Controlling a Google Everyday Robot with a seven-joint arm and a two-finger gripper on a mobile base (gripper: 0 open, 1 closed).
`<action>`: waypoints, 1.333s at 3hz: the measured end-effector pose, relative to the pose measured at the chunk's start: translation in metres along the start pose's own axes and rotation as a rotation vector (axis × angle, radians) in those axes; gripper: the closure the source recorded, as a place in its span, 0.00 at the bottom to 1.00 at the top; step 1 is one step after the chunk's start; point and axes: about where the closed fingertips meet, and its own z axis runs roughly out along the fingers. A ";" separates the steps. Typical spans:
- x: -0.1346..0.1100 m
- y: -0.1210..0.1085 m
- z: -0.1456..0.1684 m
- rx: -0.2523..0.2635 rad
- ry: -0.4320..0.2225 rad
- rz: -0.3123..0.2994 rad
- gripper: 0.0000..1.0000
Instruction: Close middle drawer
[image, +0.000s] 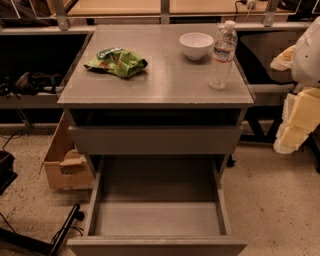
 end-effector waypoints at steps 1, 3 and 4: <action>0.001 0.001 0.002 -0.001 0.002 0.001 0.00; 0.029 0.036 0.077 -0.022 0.083 0.044 0.00; 0.043 0.068 0.127 -0.010 0.087 0.065 0.00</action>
Offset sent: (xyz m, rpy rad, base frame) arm -0.0088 -0.0165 -0.1060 -0.0852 0.1229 -0.0860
